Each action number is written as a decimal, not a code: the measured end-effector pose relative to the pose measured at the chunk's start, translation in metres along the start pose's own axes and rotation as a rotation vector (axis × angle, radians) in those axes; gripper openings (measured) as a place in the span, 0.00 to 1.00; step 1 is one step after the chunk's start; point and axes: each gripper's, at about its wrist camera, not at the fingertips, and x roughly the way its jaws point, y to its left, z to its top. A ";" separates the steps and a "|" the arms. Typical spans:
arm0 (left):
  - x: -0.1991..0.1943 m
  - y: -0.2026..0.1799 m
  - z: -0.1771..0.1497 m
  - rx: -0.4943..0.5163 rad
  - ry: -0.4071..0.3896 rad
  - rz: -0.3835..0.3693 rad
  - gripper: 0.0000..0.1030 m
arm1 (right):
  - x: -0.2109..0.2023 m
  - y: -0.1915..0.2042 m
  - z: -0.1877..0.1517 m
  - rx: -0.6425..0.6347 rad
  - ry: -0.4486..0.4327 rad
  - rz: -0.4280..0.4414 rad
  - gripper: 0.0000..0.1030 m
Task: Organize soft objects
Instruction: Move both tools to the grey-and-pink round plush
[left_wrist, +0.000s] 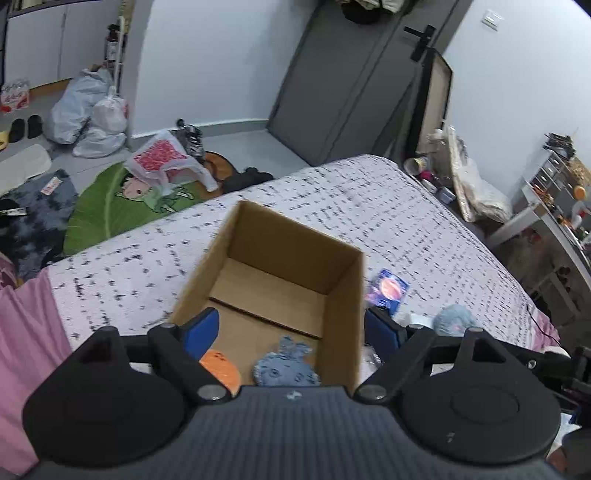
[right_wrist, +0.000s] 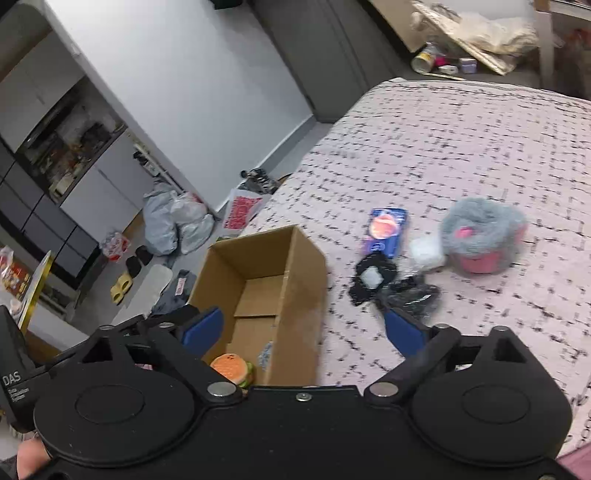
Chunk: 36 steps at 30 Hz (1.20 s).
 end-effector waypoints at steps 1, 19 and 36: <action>0.000 -0.004 0.000 0.005 0.008 -0.011 0.84 | -0.003 -0.003 0.002 0.003 -0.002 -0.009 0.94; 0.025 -0.088 0.006 0.178 0.093 -0.048 0.96 | -0.023 -0.098 0.010 0.260 -0.086 -0.050 0.97; 0.081 -0.155 0.001 0.252 0.123 -0.072 0.95 | -0.014 -0.159 0.008 0.445 -0.166 -0.113 0.90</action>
